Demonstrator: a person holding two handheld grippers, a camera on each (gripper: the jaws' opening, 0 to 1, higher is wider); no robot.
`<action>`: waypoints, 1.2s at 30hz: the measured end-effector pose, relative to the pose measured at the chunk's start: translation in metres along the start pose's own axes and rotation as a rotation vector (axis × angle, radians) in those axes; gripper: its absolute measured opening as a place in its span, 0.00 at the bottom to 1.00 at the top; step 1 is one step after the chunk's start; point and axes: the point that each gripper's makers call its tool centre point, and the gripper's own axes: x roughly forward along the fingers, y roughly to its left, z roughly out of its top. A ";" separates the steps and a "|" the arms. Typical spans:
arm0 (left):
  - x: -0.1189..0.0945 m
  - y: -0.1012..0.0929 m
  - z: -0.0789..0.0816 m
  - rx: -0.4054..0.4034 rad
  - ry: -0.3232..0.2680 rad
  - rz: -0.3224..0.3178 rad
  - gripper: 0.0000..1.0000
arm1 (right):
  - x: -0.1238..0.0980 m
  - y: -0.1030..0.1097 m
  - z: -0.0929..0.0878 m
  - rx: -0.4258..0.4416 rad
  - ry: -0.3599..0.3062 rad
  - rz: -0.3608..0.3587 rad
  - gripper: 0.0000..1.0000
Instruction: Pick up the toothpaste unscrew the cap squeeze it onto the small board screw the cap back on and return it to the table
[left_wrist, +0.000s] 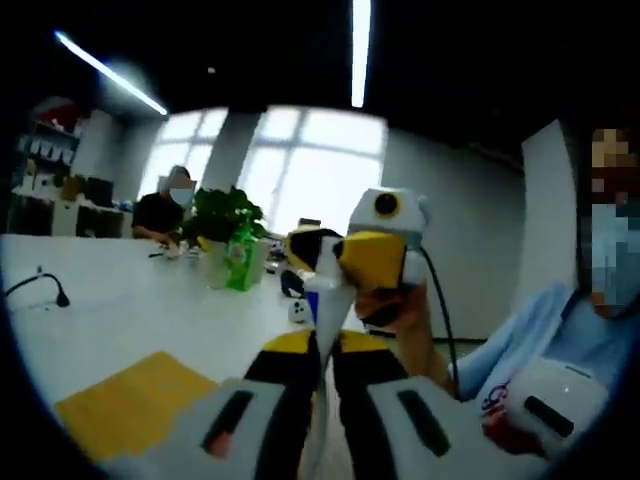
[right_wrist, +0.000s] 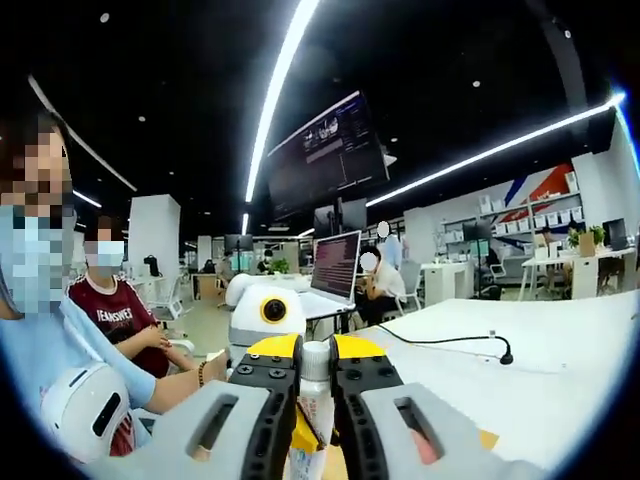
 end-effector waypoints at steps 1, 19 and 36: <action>0.000 -0.001 0.000 0.012 0.005 -0.010 0.04 | 0.000 0.000 0.000 0.008 0.001 0.011 0.09; -0.004 -0.003 0.000 0.006 0.020 -0.171 0.02 | 0.009 0.020 -0.010 0.041 0.051 0.391 0.10; -0.003 -0.001 -0.002 0.028 0.022 -0.197 0.02 | 0.007 0.018 -0.011 0.088 0.036 0.512 0.10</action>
